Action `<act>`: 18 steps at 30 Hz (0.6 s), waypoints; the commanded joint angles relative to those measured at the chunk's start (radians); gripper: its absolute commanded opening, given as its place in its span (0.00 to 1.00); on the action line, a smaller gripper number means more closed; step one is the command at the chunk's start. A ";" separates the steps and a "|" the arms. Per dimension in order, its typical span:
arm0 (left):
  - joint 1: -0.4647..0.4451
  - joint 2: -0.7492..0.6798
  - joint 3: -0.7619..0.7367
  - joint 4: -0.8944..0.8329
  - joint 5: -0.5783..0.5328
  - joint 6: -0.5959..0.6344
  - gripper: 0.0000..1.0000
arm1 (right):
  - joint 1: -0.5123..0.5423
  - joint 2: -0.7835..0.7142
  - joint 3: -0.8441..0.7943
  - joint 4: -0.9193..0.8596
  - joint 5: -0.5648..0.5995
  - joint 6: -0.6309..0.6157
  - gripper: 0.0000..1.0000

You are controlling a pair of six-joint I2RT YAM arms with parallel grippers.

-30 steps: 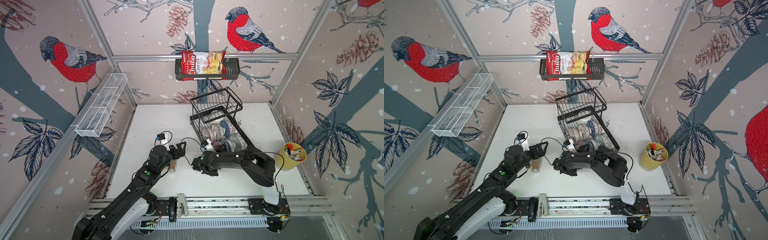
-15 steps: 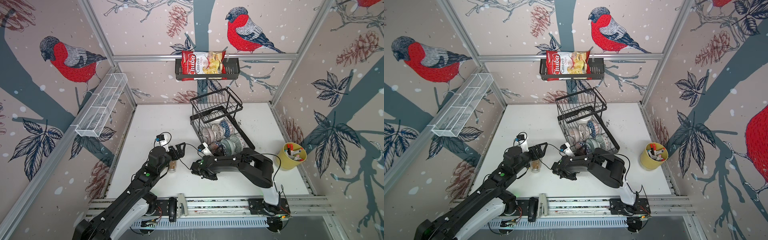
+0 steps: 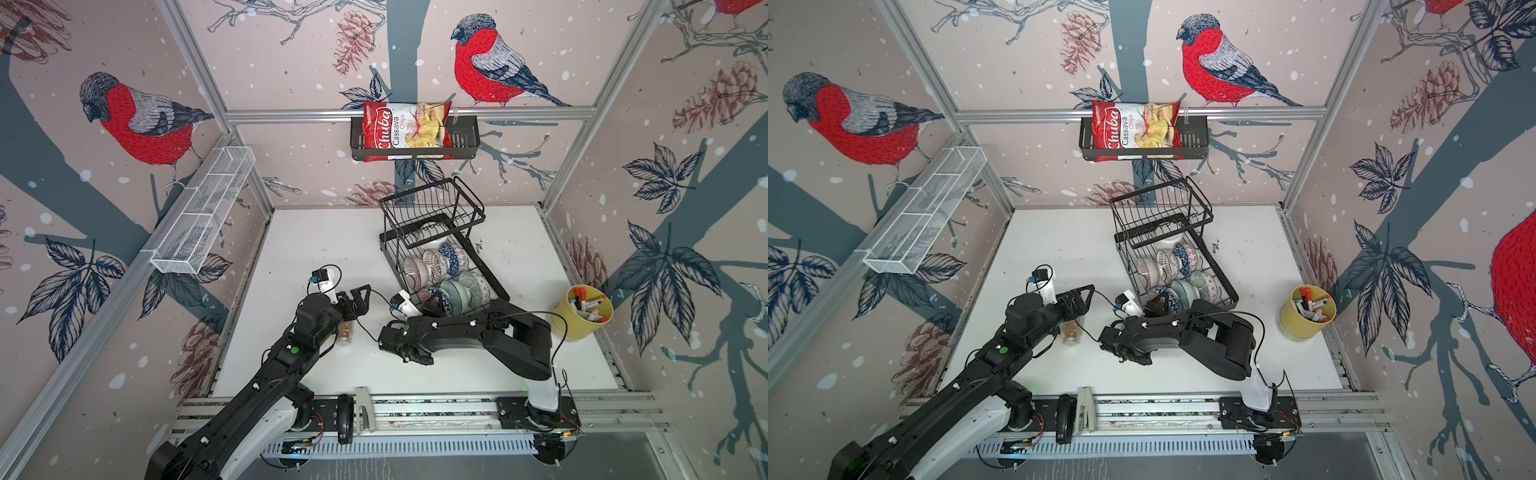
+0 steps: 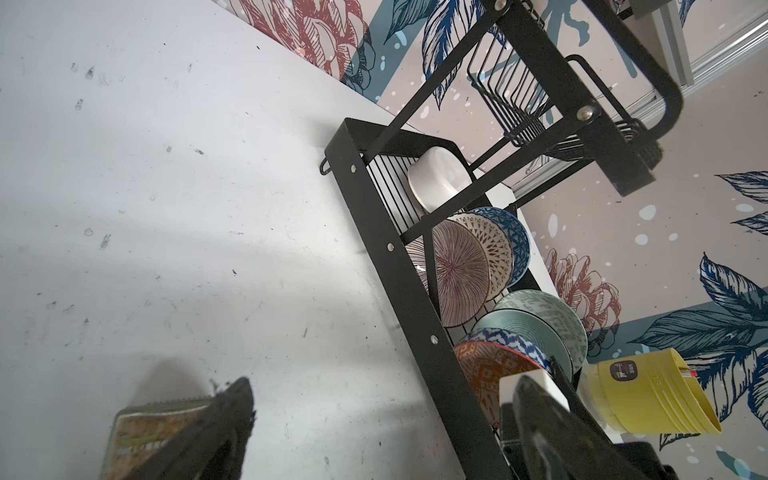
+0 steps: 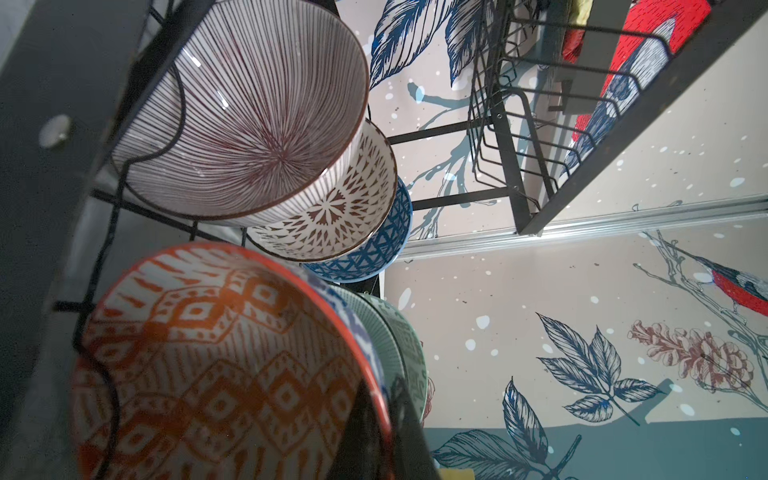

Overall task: Load the bowls into the dish rack
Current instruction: 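Lower the orange-patterned bowl into the rack's near slot with the right gripper, then press the orange-patterned bowl upright against the blue-patterned bowl with the right gripper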

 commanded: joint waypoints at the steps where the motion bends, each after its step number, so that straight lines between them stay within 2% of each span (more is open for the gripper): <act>1: 0.002 -0.006 -0.003 0.004 0.010 0.007 0.96 | 0.013 0.016 -0.008 0.060 -0.349 0.010 0.06; 18: 0.002 -0.014 -0.006 -0.003 0.010 0.000 0.96 | 0.006 -0.047 0.004 0.073 -0.391 -0.001 0.19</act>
